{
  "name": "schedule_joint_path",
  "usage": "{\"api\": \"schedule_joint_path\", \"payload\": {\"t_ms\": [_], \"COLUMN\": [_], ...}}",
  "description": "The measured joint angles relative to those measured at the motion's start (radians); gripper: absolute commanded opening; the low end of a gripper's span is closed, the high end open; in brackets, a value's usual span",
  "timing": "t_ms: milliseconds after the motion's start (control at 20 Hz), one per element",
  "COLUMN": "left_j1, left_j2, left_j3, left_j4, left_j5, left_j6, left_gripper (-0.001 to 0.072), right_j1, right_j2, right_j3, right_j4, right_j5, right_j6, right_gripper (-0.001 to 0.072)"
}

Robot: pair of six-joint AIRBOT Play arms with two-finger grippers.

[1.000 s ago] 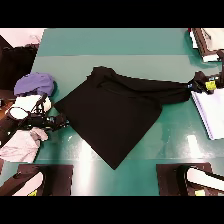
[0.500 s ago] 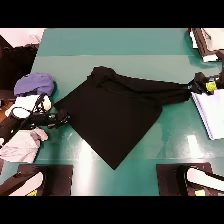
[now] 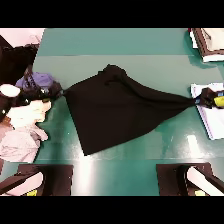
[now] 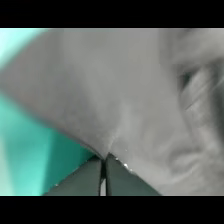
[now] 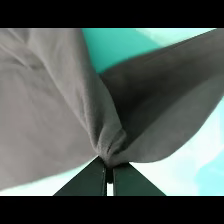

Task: Fold the shirts.

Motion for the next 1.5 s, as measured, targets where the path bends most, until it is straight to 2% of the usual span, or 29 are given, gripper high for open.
{"api": "schedule_joint_path", "payload": {"t_ms": [100,150,200,400,450,500,550,600,800,950,1350,1500], "left_j1": [-0.006,-0.012,-0.018,-0.016,-0.005,0.012,0.029,0.048,0.101,0.115,0.120,0.061], "left_j2": [-0.075,-0.113,-0.155,-0.257,-0.267,-0.272,-0.272,-0.269,-0.226,-0.149,0.100,0.135], "left_j3": [0.124,0.180,0.236,0.397,0.427,0.454,0.473,0.487,0.472,0.331,-0.193,-0.321], "left_j4": [-0.001,-0.003,-0.004,0.005,0.020,0.043,0.072,0.110,0.309,0.360,0.233,0.195], "left_j5": [-0.040,-0.063,-0.087,-0.184,-0.212,-0.247,-0.284,-0.325,-0.481,-0.519,-0.486,-0.450], "left_j6": [0.010,0.015,0.023,0.040,0.041,0.043,0.044,0.045,0.047,0.052,0.120,0.139], "left_gripper": [0.0025,0.0223,0.0451,0.0459,0.0459,0.0459,0.0459,0.0459,0.0460,0.0460,0.0459,0.0459], "right_j1": [0.000,0.004,0.007,0.013,0.013,0.013,0.013,0.013,0.013,0.014,0.014,0.014], "right_j2": [0.069,0.103,0.134,0.222,0.235,0.245,0.251,0.252,0.208,0.143,0.024,0.014], "right_j3": [-0.085,-0.127,-0.162,-0.256,-0.266,-0.274,-0.276,-0.274,-0.203,-0.123,-0.028,-0.023], "right_j4": [-0.007,-0.011,-0.012,-0.014,-0.014,-0.012,-0.012,-0.011,-0.010,-0.008,-0.003,-0.002], "right_j5": [0.009,0.008,0.008,0.001,-0.005,-0.010,-0.018,-0.027,-0.060,-0.070,-0.061,-0.059], "right_j6": [0.005,0.014,0.017,0.032,0.035,0.039,0.039,0.039,0.039,0.039,0.039,0.039], "right_gripper": [0.0022,0.0022,0.0022,0.0026,0.0085,0.0297,0.0432,0.0450,0.0449,0.0449,0.0448,0.0448]}}
